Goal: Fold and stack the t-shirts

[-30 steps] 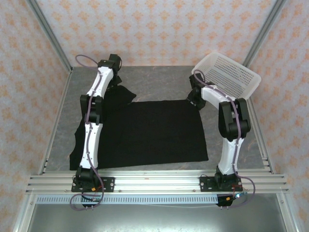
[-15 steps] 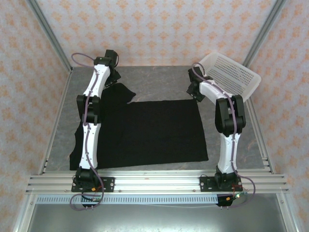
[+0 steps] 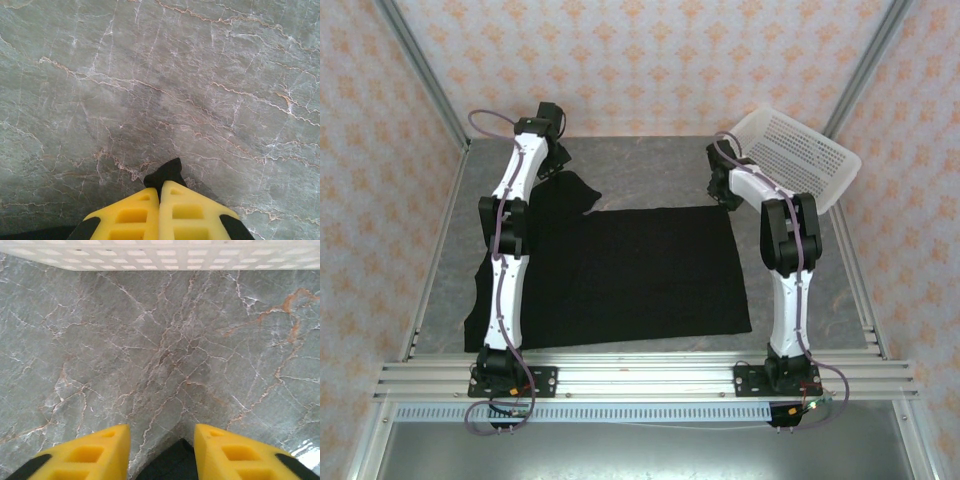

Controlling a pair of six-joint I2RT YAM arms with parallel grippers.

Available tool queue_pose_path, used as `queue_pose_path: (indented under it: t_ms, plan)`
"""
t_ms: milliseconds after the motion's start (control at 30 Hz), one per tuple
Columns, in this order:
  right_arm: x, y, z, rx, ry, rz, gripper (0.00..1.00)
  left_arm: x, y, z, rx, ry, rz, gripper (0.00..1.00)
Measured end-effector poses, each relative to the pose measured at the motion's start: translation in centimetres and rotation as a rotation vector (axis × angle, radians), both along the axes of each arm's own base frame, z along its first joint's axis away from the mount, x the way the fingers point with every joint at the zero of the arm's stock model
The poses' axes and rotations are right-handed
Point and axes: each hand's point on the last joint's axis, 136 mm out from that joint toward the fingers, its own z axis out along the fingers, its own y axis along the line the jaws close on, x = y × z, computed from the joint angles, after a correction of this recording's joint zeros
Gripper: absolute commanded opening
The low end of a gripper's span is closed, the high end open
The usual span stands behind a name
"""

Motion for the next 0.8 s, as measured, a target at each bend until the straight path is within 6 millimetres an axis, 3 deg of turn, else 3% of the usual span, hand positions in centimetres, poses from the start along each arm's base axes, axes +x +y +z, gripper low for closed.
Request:
queue_pose_path:
  t_ms: [233,433,567,800]
  plan:
    - [-3.4,-0.8,1.2,-0.044,0.011,0.001,0.59,0.1,-0.1,0.1,-0.004,-0.004,-0.001,0.00]
    - [-2.8,-0.2,4.4,-0.033,-0.079,0.020,0.64,0.1,-0.1,0.4,-0.007,-0.010,-0.003,0.00]
    - [-2.7,0.7,3.4,-0.035,-0.062,0.034,0.65,0.2,-0.3,0.4,-0.019,-0.015,-0.005,0.00]
    - [-2.2,2.0,-0.1,-0.066,0.003,0.052,0.67,0.3,-0.4,0.7,-0.023,-0.021,-0.006,0.00]
